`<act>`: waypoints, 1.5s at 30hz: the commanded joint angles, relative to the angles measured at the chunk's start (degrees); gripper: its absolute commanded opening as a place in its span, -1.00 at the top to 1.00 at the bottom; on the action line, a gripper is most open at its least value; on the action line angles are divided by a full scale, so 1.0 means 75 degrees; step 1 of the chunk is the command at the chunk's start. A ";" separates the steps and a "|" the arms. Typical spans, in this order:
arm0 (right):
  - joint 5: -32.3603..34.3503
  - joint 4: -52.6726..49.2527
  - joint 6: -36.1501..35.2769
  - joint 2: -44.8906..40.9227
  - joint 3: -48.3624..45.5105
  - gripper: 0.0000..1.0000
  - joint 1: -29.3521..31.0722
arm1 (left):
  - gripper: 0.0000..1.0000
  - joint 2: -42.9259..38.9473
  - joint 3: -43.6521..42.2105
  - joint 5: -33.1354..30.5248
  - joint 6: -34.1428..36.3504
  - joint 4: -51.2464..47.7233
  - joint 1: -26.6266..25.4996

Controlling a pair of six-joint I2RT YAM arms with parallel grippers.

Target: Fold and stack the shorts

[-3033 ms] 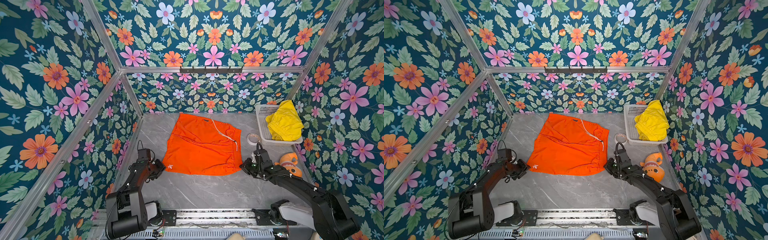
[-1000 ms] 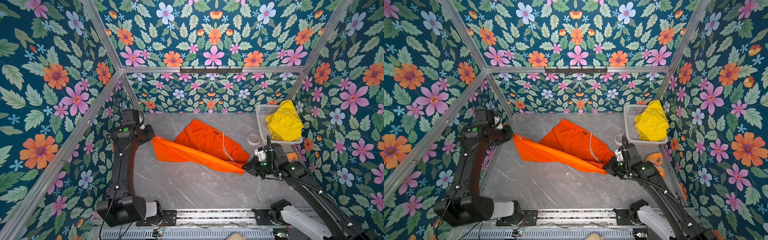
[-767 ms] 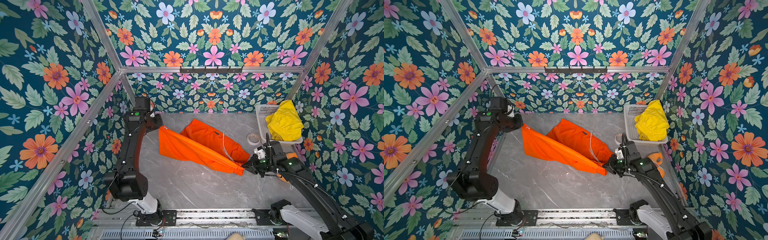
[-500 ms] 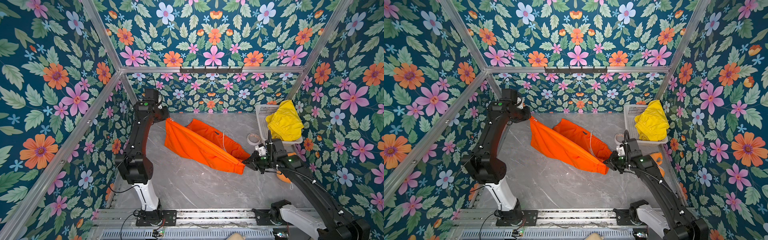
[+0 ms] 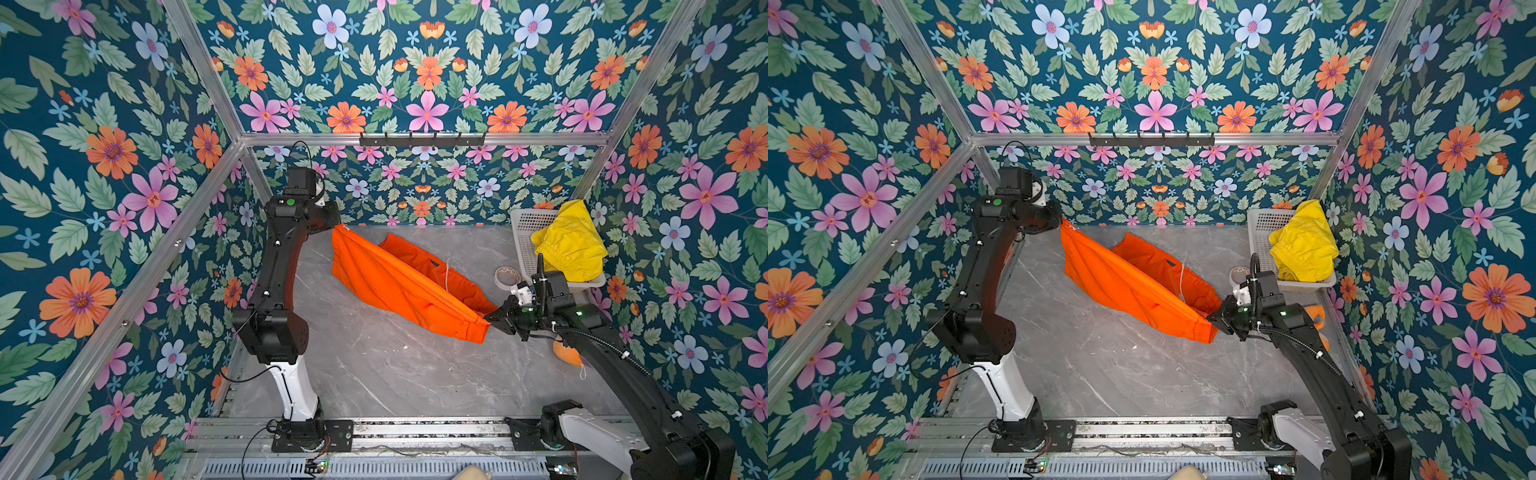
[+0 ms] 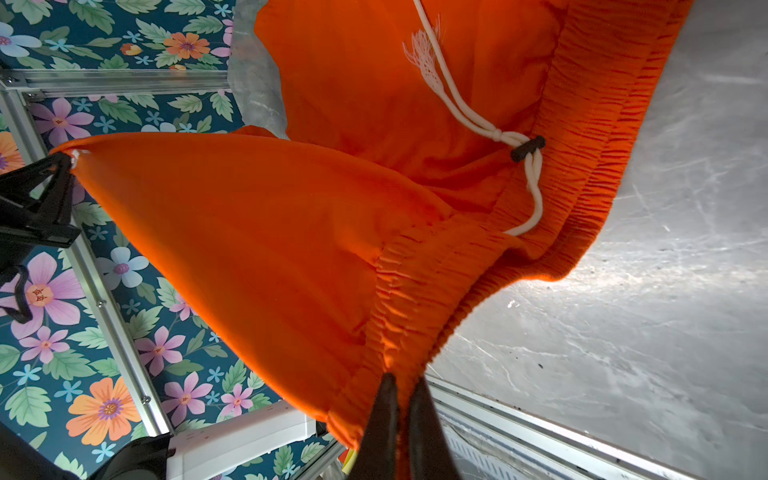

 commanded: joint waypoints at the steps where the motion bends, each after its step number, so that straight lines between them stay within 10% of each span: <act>1: 0.0287 -0.0838 -0.0212 -0.0033 0.0038 1.00 -0.0014 | 1.00 -0.0299 -0.0184 -0.0704 0.0129 0.1205 0.0089; 45: -0.0307 -0.0087 -0.0448 0.1058 0.0044 1.00 -0.1262 | 1.00 0.2040 0.0668 0.0044 -0.0106 0.3037 -0.0438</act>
